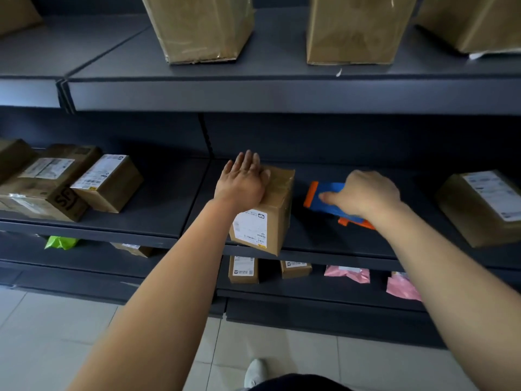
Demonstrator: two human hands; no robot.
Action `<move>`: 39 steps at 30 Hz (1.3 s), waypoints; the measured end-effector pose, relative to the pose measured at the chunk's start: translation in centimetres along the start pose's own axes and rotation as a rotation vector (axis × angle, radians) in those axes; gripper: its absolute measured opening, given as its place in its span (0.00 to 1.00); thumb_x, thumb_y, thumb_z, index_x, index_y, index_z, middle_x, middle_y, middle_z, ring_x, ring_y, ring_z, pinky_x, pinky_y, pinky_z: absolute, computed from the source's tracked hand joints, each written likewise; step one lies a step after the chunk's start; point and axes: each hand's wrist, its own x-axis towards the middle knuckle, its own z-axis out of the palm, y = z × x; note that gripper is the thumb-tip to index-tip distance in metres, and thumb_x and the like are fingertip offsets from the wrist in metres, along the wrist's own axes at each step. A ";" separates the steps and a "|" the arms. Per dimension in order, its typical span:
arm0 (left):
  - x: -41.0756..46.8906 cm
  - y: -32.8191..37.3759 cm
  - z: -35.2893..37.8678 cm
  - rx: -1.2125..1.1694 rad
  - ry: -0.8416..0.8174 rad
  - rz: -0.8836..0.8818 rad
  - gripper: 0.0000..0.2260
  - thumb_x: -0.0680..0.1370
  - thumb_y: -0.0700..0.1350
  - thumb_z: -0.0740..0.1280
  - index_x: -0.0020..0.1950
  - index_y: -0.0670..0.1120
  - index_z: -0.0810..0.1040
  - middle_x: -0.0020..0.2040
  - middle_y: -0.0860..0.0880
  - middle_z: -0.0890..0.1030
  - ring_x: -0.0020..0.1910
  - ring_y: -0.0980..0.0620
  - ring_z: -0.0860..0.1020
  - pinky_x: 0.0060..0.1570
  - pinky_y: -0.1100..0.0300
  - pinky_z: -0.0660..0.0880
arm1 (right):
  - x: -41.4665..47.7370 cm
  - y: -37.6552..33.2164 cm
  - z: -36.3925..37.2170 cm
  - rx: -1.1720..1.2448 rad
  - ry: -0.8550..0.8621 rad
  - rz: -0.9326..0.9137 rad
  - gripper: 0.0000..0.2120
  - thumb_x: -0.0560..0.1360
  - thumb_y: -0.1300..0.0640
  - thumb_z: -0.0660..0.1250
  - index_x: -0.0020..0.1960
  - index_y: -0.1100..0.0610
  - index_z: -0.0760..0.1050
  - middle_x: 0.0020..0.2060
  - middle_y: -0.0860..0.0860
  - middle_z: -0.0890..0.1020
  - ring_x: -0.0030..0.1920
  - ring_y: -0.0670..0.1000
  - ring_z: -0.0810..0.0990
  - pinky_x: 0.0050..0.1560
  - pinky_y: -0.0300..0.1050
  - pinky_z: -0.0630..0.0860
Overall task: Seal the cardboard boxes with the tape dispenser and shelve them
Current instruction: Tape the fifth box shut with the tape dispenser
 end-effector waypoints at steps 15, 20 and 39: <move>-0.3 0.2 0.1 -0.034 0.046 -0.006 0.26 0.83 0.56 0.45 0.79 0.45 0.49 0.79 0.48 0.48 0.78 0.52 0.44 0.75 0.58 0.42 | 2.0 -0.1 8.3 0.182 0.179 0.016 0.22 0.79 0.50 0.60 0.67 0.63 0.69 0.64 0.62 0.73 0.65 0.62 0.69 0.64 0.53 0.64; -0.6 0.2 0.1 -0.092 0.075 -0.016 0.25 0.84 0.53 0.45 0.79 0.45 0.51 0.79 0.48 0.49 0.78 0.53 0.46 0.75 0.59 0.42 | 0.1 -7.8 5.1 1.143 -0.060 -0.031 0.26 0.79 0.43 0.60 0.70 0.59 0.66 0.65 0.56 0.75 0.61 0.55 0.74 0.55 0.43 0.69; -1.7 -2.3 -0.4 -1.057 0.072 -0.428 0.19 0.71 0.56 0.74 0.52 0.43 0.77 0.49 0.46 0.82 0.46 0.47 0.81 0.42 0.58 0.75 | -0.6 -9.1 4.9 1.062 -0.132 0.119 0.28 0.82 0.41 0.48 0.67 0.62 0.68 0.64 0.59 0.75 0.63 0.60 0.74 0.62 0.52 0.71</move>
